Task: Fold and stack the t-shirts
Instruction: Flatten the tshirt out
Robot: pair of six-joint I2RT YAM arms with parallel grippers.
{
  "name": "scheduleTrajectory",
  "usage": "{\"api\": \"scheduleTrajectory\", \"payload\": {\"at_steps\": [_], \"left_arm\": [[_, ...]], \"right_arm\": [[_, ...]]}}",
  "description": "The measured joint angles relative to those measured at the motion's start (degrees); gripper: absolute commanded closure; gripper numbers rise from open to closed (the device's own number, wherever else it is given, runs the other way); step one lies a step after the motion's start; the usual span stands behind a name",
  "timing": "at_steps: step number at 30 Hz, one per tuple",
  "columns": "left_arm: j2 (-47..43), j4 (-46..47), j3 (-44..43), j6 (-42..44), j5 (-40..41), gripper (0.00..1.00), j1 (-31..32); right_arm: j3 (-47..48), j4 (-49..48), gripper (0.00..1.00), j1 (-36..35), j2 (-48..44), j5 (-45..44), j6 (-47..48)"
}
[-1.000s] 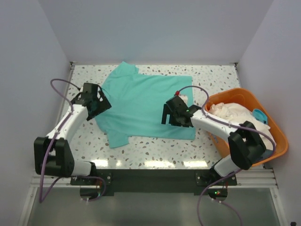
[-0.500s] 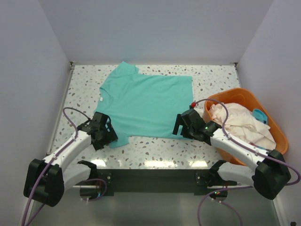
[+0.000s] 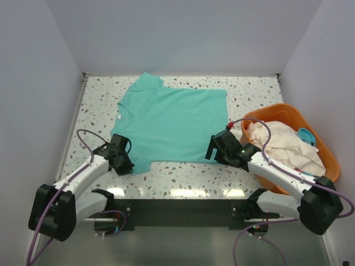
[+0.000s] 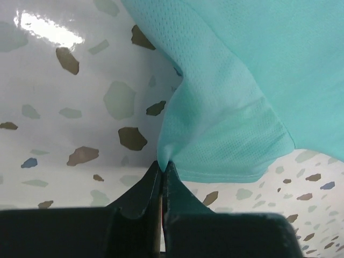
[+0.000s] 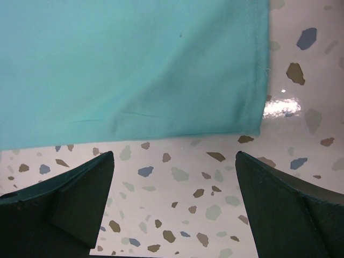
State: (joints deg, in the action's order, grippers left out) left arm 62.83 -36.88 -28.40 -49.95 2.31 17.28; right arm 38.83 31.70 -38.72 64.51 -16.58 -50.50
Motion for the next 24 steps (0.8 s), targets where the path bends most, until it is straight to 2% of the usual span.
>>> {"api": "scheduleTrajectory", "payload": {"at_steps": [7,11,17,20,24], "left_arm": [[-8.7,-5.6,0.1,0.0,-1.1,1.00,0.0],[-9.4,-7.6,0.1,0.0,-2.8,1.00,0.1],[-9.4,-9.2,0.1,0.0,-3.7,1.00,0.1],[-9.4,-9.6,0.1,0.0,-3.6,1.00,0.1],[-9.4,-10.3,0.1,0.0,-3.6,1.00,0.1]], "right_arm": [[-2.7,4.0,0.01,-2.8,-2.3,-5.5,-7.5],[-7.1,3.9,0.03,-2.8,-4.9,-7.7,-12.4],[-8.6,1.2,0.11,-3.3,-3.9,-9.7,-14.7],[-8.7,-1.6,0.19,-3.3,-1.6,-10.7,-15.3],[-9.3,-4.4,0.24,-3.2,0.9,-10.9,-16.4]]}}
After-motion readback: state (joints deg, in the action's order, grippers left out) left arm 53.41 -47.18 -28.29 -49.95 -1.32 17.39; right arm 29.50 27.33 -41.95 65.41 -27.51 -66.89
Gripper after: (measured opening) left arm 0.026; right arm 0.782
